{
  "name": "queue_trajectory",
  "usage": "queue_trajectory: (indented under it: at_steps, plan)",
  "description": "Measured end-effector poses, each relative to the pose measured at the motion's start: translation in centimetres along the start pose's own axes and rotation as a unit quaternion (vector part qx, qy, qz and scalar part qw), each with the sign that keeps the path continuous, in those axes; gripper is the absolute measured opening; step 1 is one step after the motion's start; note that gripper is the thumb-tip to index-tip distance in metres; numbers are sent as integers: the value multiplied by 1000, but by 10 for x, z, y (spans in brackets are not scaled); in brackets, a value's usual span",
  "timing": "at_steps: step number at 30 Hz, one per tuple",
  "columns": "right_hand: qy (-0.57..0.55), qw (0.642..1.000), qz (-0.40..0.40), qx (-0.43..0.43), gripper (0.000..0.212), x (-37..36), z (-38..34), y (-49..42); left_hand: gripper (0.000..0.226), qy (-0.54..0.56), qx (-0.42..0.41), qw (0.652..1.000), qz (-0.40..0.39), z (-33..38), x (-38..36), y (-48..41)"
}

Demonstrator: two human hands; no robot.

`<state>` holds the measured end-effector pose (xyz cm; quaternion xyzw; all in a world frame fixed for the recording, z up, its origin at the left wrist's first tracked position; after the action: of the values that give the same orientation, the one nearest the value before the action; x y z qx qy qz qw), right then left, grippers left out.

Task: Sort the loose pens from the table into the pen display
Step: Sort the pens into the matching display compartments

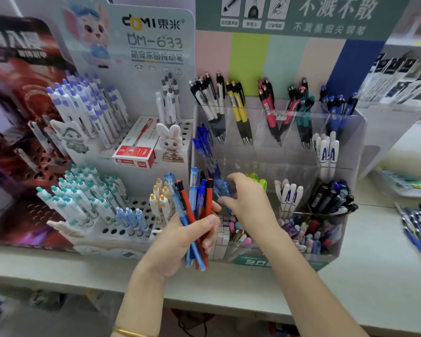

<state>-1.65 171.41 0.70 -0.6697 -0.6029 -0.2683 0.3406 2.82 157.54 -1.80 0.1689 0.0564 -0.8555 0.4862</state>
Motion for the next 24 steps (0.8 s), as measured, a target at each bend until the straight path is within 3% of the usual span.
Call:
queue_trajectory:
  at_steps: [4,6,9,13,19,21,24]
  plan:
    - [-222,971,75,39,13,32,-23,16,38,-7,12,1000,-26,-1,-2,1]
    - [-307,951,11,29,12,43,-39,18,36,-20,19,999,-46,0,-6,1]
    - [-310,937,-160,19,16,40,-54,18,21,-34,26,996,-75,2,-13,1]
    - [-367,916,-163,6,17,37,-49,10,18,-7,52,993,-109,5,-17,0]
    - [-422,844,-330,26,21,27,-52,10,19,-30,99,974,-204,-1,-23,-1]
    - [-406,858,-311,44,19,31,-50,6,23,-20,103,972,-211,-3,-23,-2]
    - [-414,888,-197,46,22,39,-41,-7,18,-2,93,977,-191,-1,-19,-6]
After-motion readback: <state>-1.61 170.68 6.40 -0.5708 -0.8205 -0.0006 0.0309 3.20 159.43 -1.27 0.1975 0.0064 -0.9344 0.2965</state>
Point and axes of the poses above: each hand's wrist, its own y-axis away from the middle knuckle, its own x-axis out of the back of the hand, z = x × y, the point moved 5 cm from there along -y, towards the middle knuckle, and after that the axes turned 4 degrees about -y, right-handed, at the moved point
